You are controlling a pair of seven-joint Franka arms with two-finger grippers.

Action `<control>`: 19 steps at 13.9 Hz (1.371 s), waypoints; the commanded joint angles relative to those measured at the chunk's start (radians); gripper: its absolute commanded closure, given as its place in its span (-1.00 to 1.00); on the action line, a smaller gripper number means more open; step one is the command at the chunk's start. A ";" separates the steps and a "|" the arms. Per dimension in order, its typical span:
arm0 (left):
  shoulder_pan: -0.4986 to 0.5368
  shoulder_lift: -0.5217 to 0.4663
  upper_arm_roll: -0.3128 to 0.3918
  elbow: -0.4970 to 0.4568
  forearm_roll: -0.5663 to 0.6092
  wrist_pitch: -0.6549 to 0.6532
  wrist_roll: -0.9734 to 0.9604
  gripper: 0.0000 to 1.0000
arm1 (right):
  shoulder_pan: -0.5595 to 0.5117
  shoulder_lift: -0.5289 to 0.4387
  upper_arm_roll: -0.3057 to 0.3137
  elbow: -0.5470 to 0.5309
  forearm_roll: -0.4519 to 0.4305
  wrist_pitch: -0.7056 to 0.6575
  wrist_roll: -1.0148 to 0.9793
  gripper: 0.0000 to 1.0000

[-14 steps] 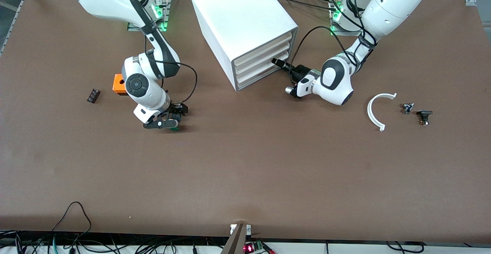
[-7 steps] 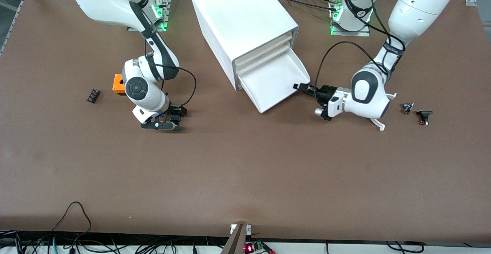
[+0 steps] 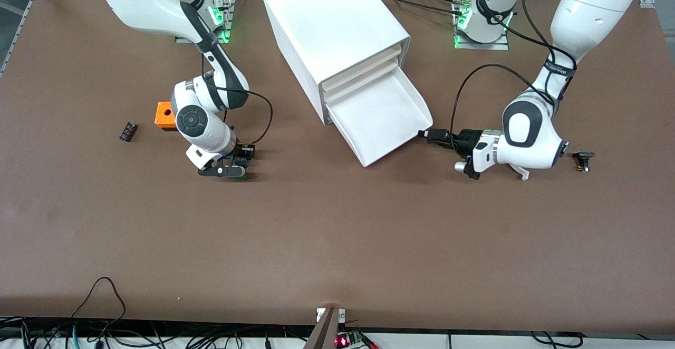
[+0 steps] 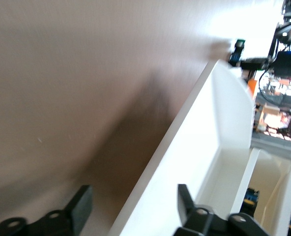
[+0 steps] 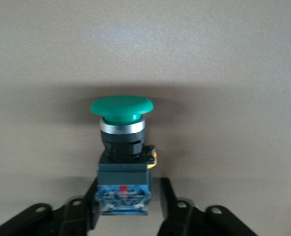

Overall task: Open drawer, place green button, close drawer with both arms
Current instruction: 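Lift the green button with the right gripper while the left gripper withdraws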

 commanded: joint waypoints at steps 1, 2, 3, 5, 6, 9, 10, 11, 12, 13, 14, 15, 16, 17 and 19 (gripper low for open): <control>0.083 -0.160 0.012 -0.017 0.027 0.061 -0.019 -1.00 | -0.005 0.015 0.007 0.011 0.004 0.008 -0.053 0.32; 0.092 -0.213 0.044 -0.017 0.039 0.066 -0.019 -1.00 | -0.005 0.015 0.007 0.034 0.004 0.005 -0.059 0.39; 0.095 -0.255 0.075 -0.017 0.082 0.057 -0.013 -1.00 | -0.005 0.012 0.007 0.051 0.004 -0.004 -0.059 0.42; 0.098 -0.376 0.121 -0.004 0.216 0.011 -0.016 -1.00 | -0.005 -0.003 0.007 0.091 0.001 -0.036 -0.065 0.42; 0.098 -0.404 0.143 0.060 0.333 -0.023 -0.021 -1.00 | -0.005 -0.017 0.005 0.117 0.001 -0.058 -0.086 0.42; 0.094 -0.415 0.200 0.300 0.569 -0.324 -0.144 -1.00 | -0.005 -0.033 0.005 0.254 0.000 -0.140 -0.139 0.42; 0.086 -0.433 0.195 0.357 0.672 -0.390 -0.238 -1.00 | -0.005 -0.033 0.005 0.302 0.000 -0.169 -0.163 0.42; 0.069 -0.450 0.187 0.382 0.743 -0.431 -0.313 -1.00 | -0.003 -0.033 0.007 0.346 0.003 -0.186 -0.210 0.42; 0.037 -0.467 0.183 0.390 0.798 -0.470 -0.376 -1.00 | -0.005 -0.033 0.008 0.392 0.009 -0.202 -0.287 0.42; 0.016 -0.470 0.178 0.392 0.853 -0.500 -0.448 -1.00 | -0.003 -0.030 0.017 0.439 0.009 -0.223 -0.383 0.42; -0.001 -0.471 0.171 0.392 0.893 -0.503 -0.525 -1.00 | 0.000 -0.028 0.030 0.474 0.009 -0.228 -0.488 0.42; -0.004 -0.471 0.154 0.388 0.920 -0.502 -0.583 -1.00 | 0.006 -0.028 0.046 0.488 0.009 -0.227 -0.571 0.42; -0.006 -0.471 0.137 0.387 0.929 -0.503 -0.637 -1.00 | 0.006 -0.028 0.080 0.502 0.009 -0.227 -0.617 0.42; -0.011 -0.471 0.134 0.390 0.929 -0.505 -0.663 -1.00 | 0.007 -0.023 0.129 0.520 0.004 -0.227 -0.651 0.42; -0.009 -0.462 0.121 0.393 0.929 -0.503 -0.670 -1.00 | 0.039 -0.001 0.209 0.563 -0.009 -0.230 -0.706 0.42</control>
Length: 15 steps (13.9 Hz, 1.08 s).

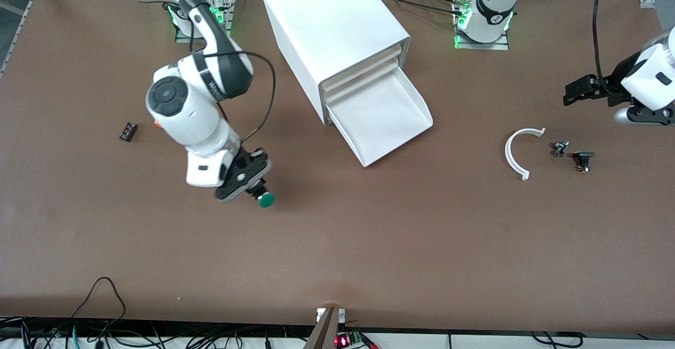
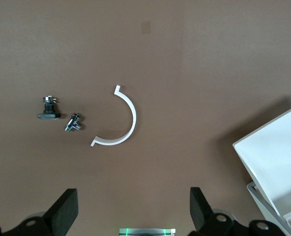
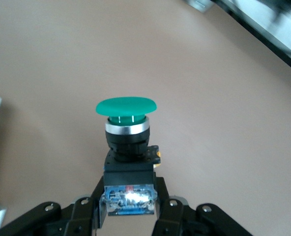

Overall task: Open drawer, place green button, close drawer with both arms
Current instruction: 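Lift the green button with the right gripper while the left gripper withdraws, then carry the green button with the right gripper over the open drawer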

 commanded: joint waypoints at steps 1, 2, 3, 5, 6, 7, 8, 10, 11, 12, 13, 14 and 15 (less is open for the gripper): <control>0.004 0.009 -0.011 0.016 0.025 -0.019 -0.030 -1.00 | 0.061 0.045 0.074 0.091 -0.026 -0.027 -0.075 0.41; 0.004 0.009 -0.012 0.016 0.025 -0.021 -0.040 -1.00 | 0.085 0.056 0.078 0.108 -0.049 -0.042 -0.098 0.41; 0.004 0.010 -0.011 0.016 0.025 -0.021 -0.040 -1.00 | 0.134 0.073 0.083 0.137 -0.070 -0.063 -0.131 0.41; 0.004 0.010 -0.008 0.016 0.025 -0.019 -0.040 -1.00 | 0.225 0.128 0.082 0.239 -0.125 -0.147 -0.142 0.42; 0.010 0.012 -0.005 0.016 0.025 -0.018 -0.040 -1.00 | 0.260 0.158 0.082 0.297 -0.158 -0.193 -0.144 0.42; 0.014 0.014 -0.003 0.015 0.023 -0.013 -0.040 -1.00 | 0.286 0.182 0.082 0.342 -0.176 -0.223 -0.147 0.42; 0.014 0.017 -0.003 0.016 0.022 -0.010 -0.040 -1.00 | 0.308 0.195 0.082 0.364 -0.181 -0.235 -0.156 0.42; 0.013 0.014 -0.008 0.016 0.020 -0.013 -0.040 -1.00 | 0.338 0.220 0.082 0.369 -0.182 -0.229 -0.254 0.41; 0.013 0.014 -0.008 0.016 0.020 -0.013 -0.041 -1.00 | 0.354 0.232 0.080 0.369 -0.182 -0.229 -0.306 0.40; 0.013 0.014 -0.008 0.016 0.017 -0.013 -0.041 -1.00 | 0.363 0.245 0.080 0.369 -0.182 -0.232 -0.352 0.40; 0.013 0.014 -0.008 0.018 0.017 -0.013 -0.041 -1.00 | 0.371 0.255 0.080 0.369 -0.184 -0.235 -0.396 0.39; 0.013 0.014 -0.008 0.018 0.017 -0.015 -0.041 -1.00 | 0.375 0.269 0.080 0.369 -0.192 -0.237 -0.433 0.39; 0.013 0.014 -0.008 0.016 0.016 -0.015 -0.041 -1.00 | 0.380 0.278 0.078 0.367 -0.207 -0.235 -0.450 0.39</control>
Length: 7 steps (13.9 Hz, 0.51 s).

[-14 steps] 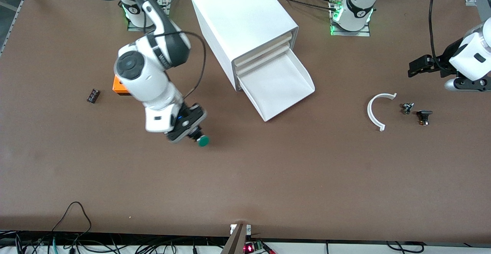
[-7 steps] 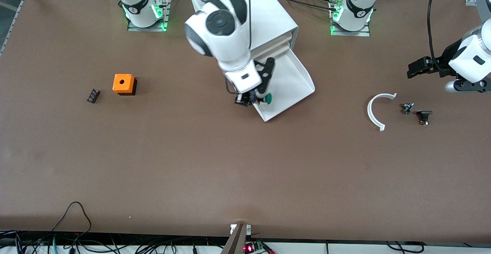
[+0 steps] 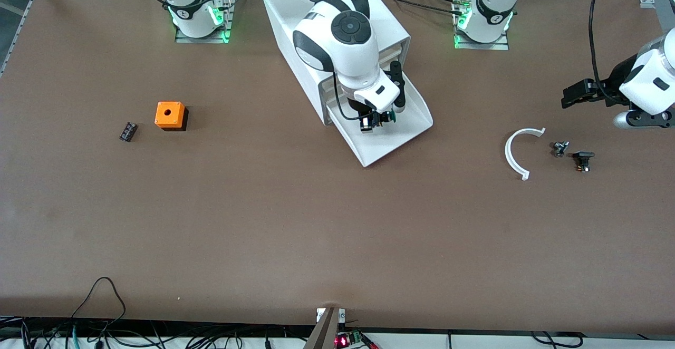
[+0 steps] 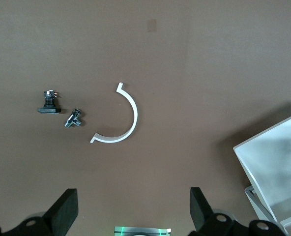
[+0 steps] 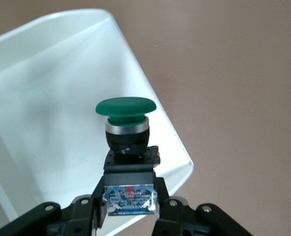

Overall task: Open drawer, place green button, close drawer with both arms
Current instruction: 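Carry the green button with the right gripper over the open drawer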

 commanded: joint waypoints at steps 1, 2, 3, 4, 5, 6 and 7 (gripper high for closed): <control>0.001 0.006 -0.005 0.018 0.015 -0.013 -0.009 -1.00 | 0.027 0.055 -0.014 0.049 -0.042 -0.029 -0.070 0.38; 0.001 0.006 -0.004 0.018 0.017 -0.011 -0.008 -1.00 | 0.044 0.067 -0.028 0.049 -0.048 -0.029 -0.070 0.38; 0.001 0.006 -0.004 0.018 0.017 -0.011 -0.008 -1.00 | 0.067 0.078 -0.052 0.049 -0.048 -0.029 -0.076 0.37; 0.002 0.006 -0.002 0.018 0.015 -0.011 -0.008 -1.00 | 0.085 0.084 -0.072 0.049 -0.048 -0.027 -0.093 0.37; 0.001 0.006 -0.002 0.018 0.015 -0.011 -0.008 -1.00 | 0.095 0.093 -0.085 0.049 -0.048 -0.023 -0.103 0.37; 0.001 0.006 -0.004 0.018 0.017 -0.011 -0.008 -1.00 | 0.101 0.103 -0.085 0.049 -0.048 -0.021 -0.103 0.37; 0.001 0.006 -0.004 0.018 0.017 -0.011 -0.008 -1.00 | 0.108 0.109 -0.085 0.049 -0.050 -0.020 -0.100 0.37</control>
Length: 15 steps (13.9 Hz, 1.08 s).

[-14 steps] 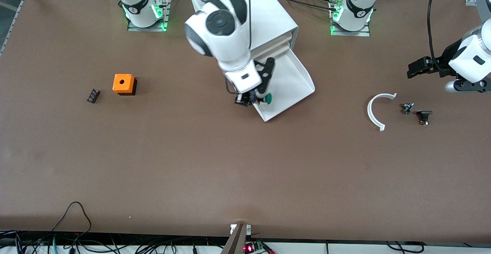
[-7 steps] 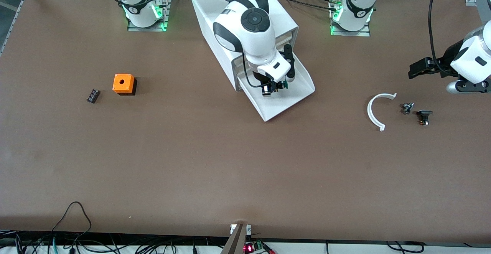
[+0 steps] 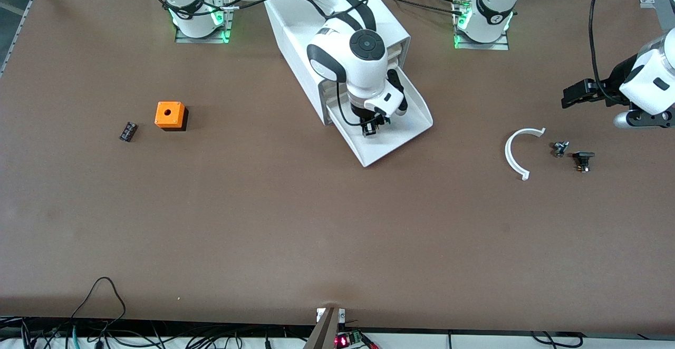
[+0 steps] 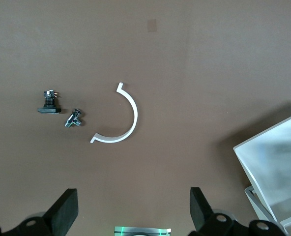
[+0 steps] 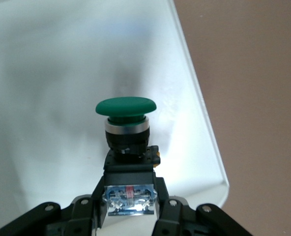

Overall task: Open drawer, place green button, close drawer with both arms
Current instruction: 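Carry the green button with the right gripper over the open drawer, then lower the button into the drawer and open the right gripper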

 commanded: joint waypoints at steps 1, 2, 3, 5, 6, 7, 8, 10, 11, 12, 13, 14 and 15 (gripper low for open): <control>0.002 0.005 -0.003 0.018 0.017 -0.010 -0.007 -1.00 | 0.039 0.033 -0.016 0.046 -0.028 -0.019 -0.016 0.31; 0.002 0.005 -0.003 0.018 0.017 -0.010 -0.007 -1.00 | 0.045 0.035 -0.016 0.046 -0.042 -0.019 -0.013 0.25; 0.001 0.005 -0.003 0.018 0.015 -0.010 -0.007 -1.00 | 0.051 0.036 -0.016 0.042 -0.045 -0.021 -0.007 0.14; 0.001 0.005 -0.003 0.018 0.017 -0.010 -0.007 -1.00 | 0.057 0.036 -0.016 0.036 -0.045 -0.027 -0.005 -0.99; 0.001 0.005 -0.003 0.018 0.017 -0.010 -0.007 -1.00 | 0.060 0.036 -0.016 0.033 -0.045 -0.027 -0.005 -1.00; 0.001 0.005 -0.003 0.018 0.017 -0.011 -0.007 -1.00 | 0.060 0.036 -0.016 0.033 -0.043 -0.027 0.004 -1.00; 0.001 0.005 -0.004 0.018 0.015 -0.010 -0.007 -1.00 | 0.060 0.035 -0.016 0.034 -0.043 -0.027 0.039 -1.00; 0.002 0.007 -0.003 0.018 0.017 -0.011 -0.007 -1.00 | 0.054 0.021 -0.018 0.046 -0.039 -0.028 0.100 -1.00; 0.002 0.009 -0.003 0.018 0.015 -0.011 -0.007 -1.00 | 0.051 0.010 -0.019 0.057 -0.039 -0.028 0.125 -1.00; 0.002 0.012 -0.001 0.018 0.017 -0.011 -0.007 -1.00 | 0.047 -0.001 -0.024 0.069 -0.040 -0.028 0.142 -1.00; 0.004 0.015 0.000 0.018 0.017 -0.011 -0.006 -1.00 | 0.044 -0.017 -0.038 0.076 -0.040 -0.028 0.150 -1.00; 0.002 0.015 0.000 0.018 0.018 -0.011 -0.006 -1.00 | 0.040 -0.046 -0.056 0.074 -0.037 -0.028 0.177 -1.00; 0.002 0.016 -0.003 0.019 0.021 -0.010 -0.004 -1.00 | 0.039 -0.074 -0.076 0.074 -0.034 -0.030 0.205 -1.00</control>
